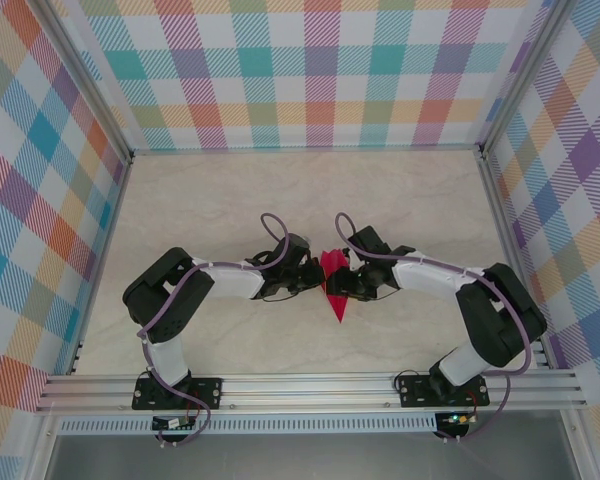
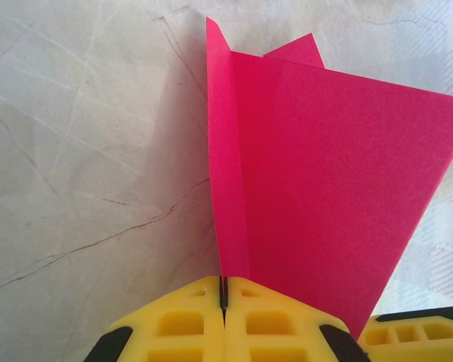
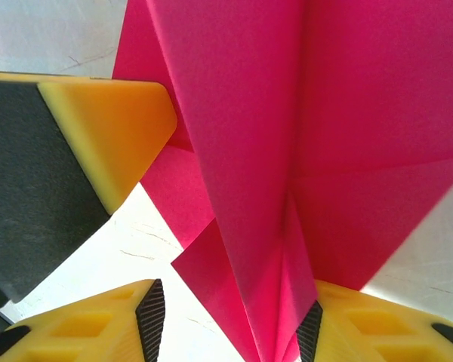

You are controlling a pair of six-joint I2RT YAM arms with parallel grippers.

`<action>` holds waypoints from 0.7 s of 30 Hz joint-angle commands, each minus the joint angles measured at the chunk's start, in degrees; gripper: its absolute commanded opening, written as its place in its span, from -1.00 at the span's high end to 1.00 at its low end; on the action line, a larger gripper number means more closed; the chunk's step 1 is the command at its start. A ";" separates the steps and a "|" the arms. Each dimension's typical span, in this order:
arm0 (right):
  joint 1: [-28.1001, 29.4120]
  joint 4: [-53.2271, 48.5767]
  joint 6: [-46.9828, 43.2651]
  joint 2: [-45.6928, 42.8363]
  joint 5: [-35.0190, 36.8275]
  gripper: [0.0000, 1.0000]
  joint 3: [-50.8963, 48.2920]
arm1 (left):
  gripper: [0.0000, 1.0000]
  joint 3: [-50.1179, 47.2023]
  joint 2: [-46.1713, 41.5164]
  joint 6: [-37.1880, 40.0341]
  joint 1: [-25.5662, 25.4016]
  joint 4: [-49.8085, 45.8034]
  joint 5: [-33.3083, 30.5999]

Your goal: Fold a paper plane with a square sheet of paper (pick it up from the middle)

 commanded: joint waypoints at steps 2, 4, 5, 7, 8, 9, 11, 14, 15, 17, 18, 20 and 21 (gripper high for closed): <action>0.97 -0.35 -0.35 1.45 -0.20 -0.03 2.38 | 1.00 -0.30 -0.10 -0.26 0.59 1.23 0.91; 1.31 -0.85 -0.10 2.14 1.01 -0.02 2.91 | 1.00 -0.38 -0.16 -0.27 0.57 1.29 0.92; 1.47 -1.09 -0.01 2.39 1.55 -0.01 3.13 | 1.00 -0.46 -0.26 -0.30 0.57 1.24 0.87; 1.58 -1.52 0.65 2.89 3.10 0.04 3.53 | 1.00 -0.58 -0.34 -0.42 0.64 1.16 0.79; 1.69 -1.96 0.95 3.04 4.10 0.05 3.78 | 1.00 -0.65 -0.42 -0.35 0.61 1.14 0.71; 1.76 -2.47 1.42 3.33 5.19 0.05 4.05 | 1.00 -0.61 -0.51 -0.40 0.57 0.90 0.64; 1.81 -2.96 2.03 3.77 6.48 0.11 4.40 | 0.93 -0.90 -0.69 -0.40 0.57 0.70 0.43; 2.10 -3.06 3.11 4.61 7.83 0.22 4.52 | 0.79 -1.07 -1.36 -0.39 0.62 -0.44 -0.55; 2.26 -2.84 3.66 4.90 8.22 0.24 4.46 | 0.73 -0.97 -1.76 -0.29 0.70 -1.44 -1.09; 2.83 -2.69 4.58 5.66 9.09 0.28 4.59 | 0.63 -1.30 -3.02 -0.25 0.90 -2.73 -2.00; 3.13 -2.79 4.98 5.96 9.80 0.30 4.77 | 0.54 -1.65 -3.99 -0.18 1.18 -3.28 -2.38; 3.67 -2.99 5.49 6.17 10.75 0.30 5.02 | 0.41 -2.33 -6.04 0.09 1.88 -4.43 -3.20; 3.78 -3.07 5.73 6.22 11.10 0.30 5.04 | 0.39 -2.61 -7.35 0.29 2.18 -5.60 -3.88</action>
